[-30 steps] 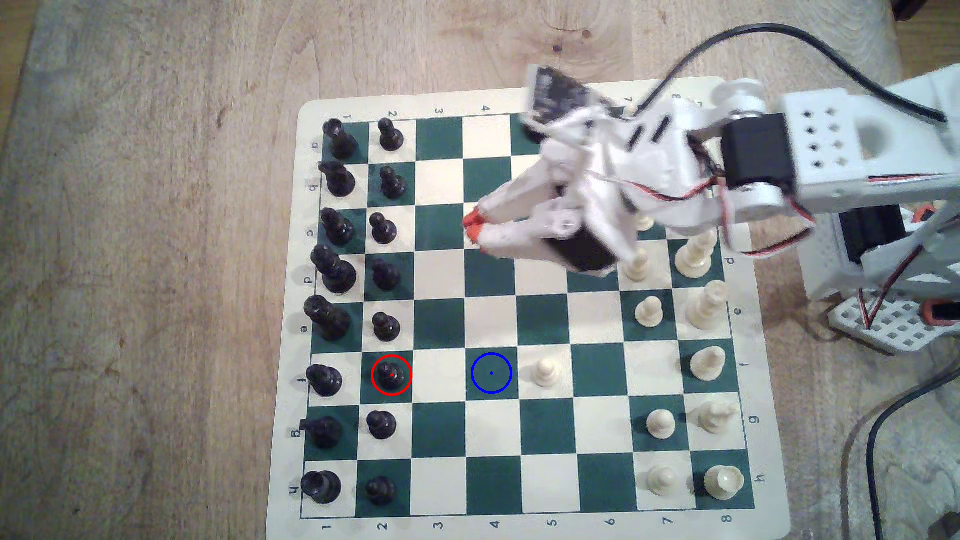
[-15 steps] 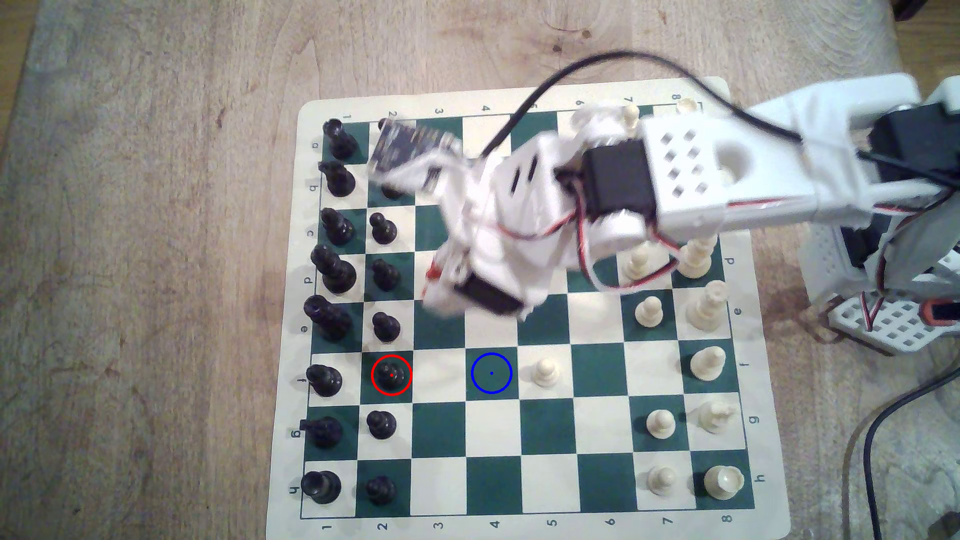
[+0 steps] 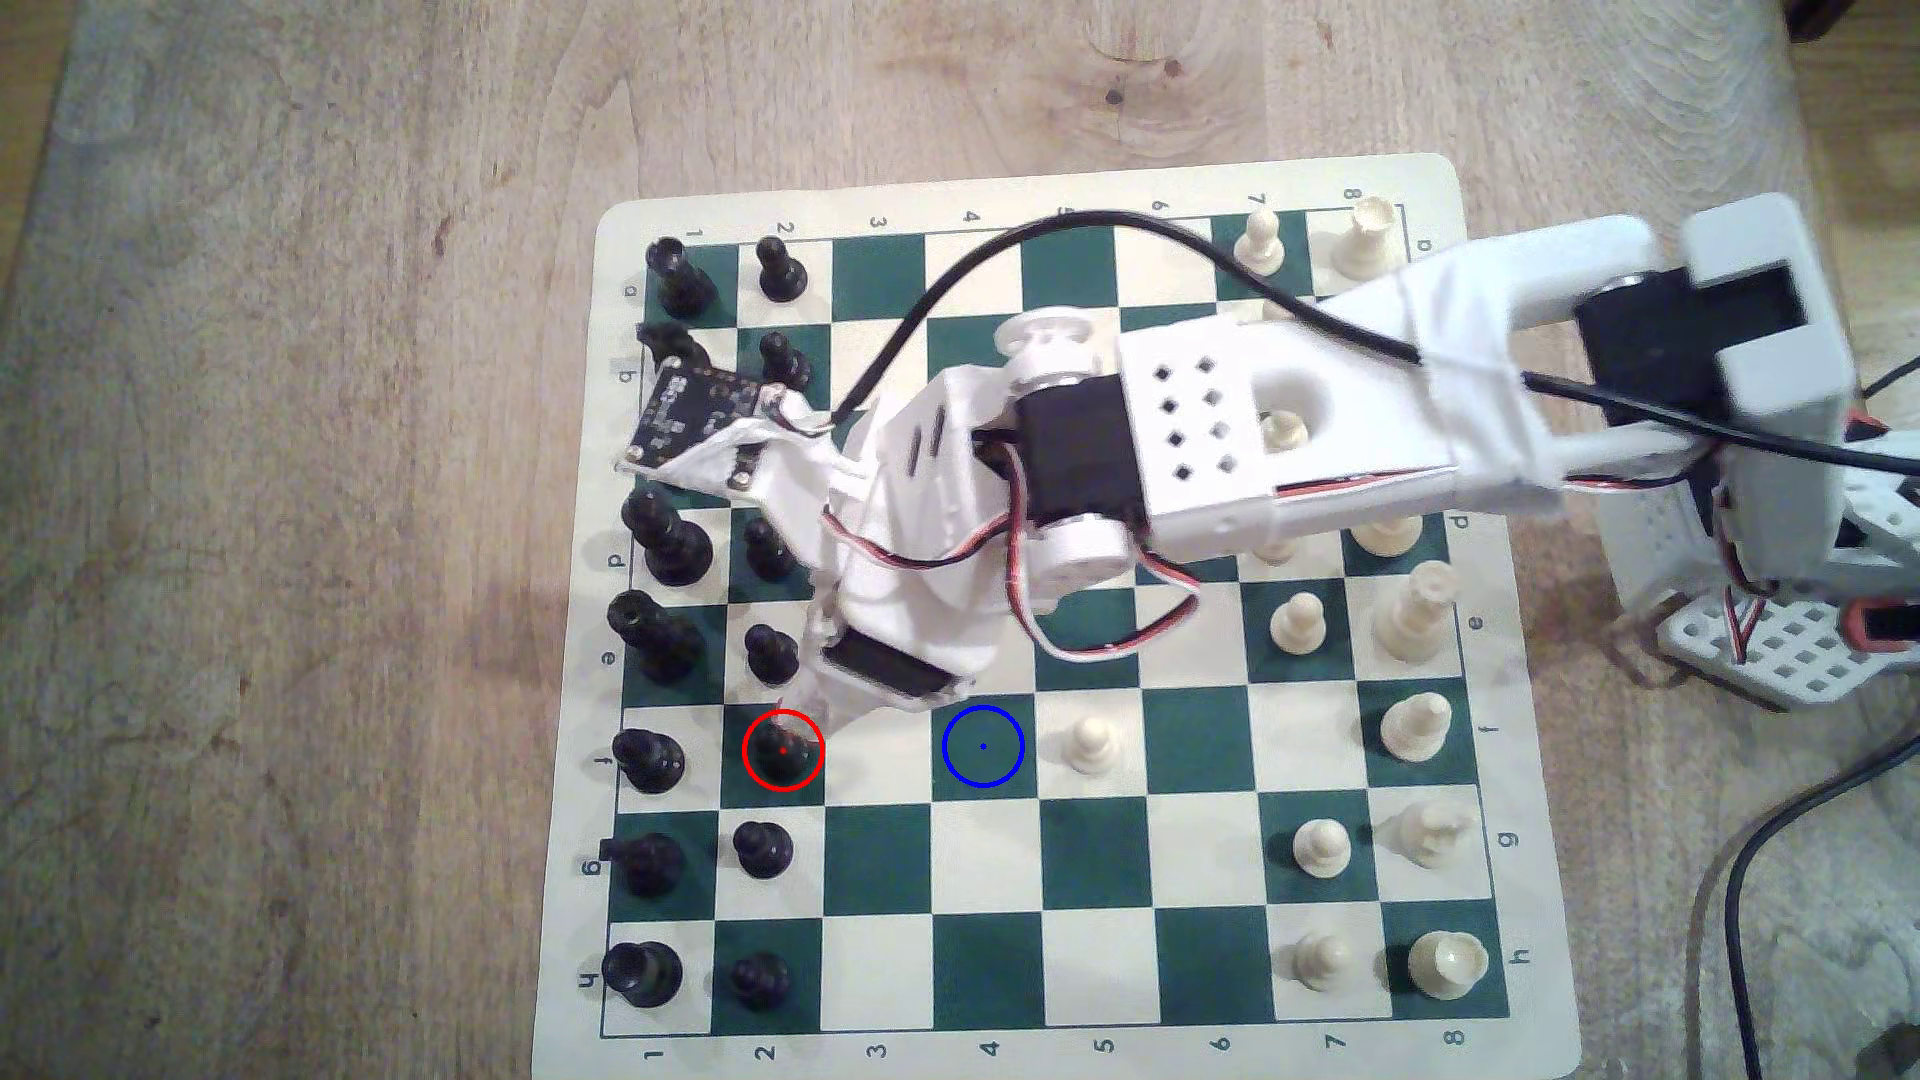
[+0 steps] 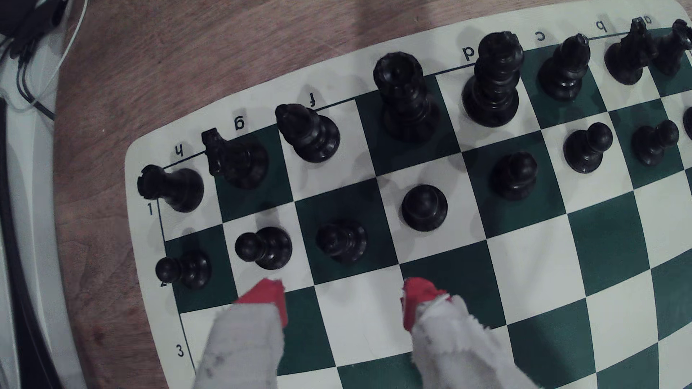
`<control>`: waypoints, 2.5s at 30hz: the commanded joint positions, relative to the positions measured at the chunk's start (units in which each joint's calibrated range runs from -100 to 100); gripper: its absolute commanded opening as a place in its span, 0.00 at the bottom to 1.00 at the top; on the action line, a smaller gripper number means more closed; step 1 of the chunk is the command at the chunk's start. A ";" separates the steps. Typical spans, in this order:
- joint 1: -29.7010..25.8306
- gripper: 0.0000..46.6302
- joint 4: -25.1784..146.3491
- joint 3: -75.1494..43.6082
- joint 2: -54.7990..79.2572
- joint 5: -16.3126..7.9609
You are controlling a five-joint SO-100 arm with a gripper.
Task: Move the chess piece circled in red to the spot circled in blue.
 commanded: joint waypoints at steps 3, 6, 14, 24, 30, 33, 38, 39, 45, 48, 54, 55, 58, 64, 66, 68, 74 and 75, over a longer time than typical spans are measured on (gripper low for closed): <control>0.08 0.38 0.56 -10.97 3.82 0.24; 0.00 0.38 0.56 -14.23 6.71 0.59; -0.31 0.36 -2.39 -16.32 9.94 0.88; -0.16 0.37 -4.19 -17.95 13.50 1.22; 0.24 0.37 -5.26 -18.13 14.86 1.22; -0.23 0.37 -5.99 -18.22 15.88 1.22; -0.31 0.36 -6.57 -18.40 16.81 1.22; -0.39 0.36 -6.65 -18.40 16.90 1.22; -1.02 0.36 -6.98 -18.40 17.07 1.17; -1.17 0.36 -6.98 -18.40 16.98 1.07; -1.72 0.36 -7.06 -18.49 16.98 1.03; -1.72 0.36 -7.06 -18.49 16.98 1.03; -1.95 0.35 -7.06 -18.59 16.98 0.98; -2.27 0.34 -7.47 -18.77 17.07 0.93; -2.27 0.33 -7.55 -18.77 17.07 0.93; -2.27 0.32 -7.55 -18.77 17.07 0.93; -2.27 0.28 -7.71 -18.77 17.32 0.93; -2.19 0.28 -7.71 -18.77 17.41 0.93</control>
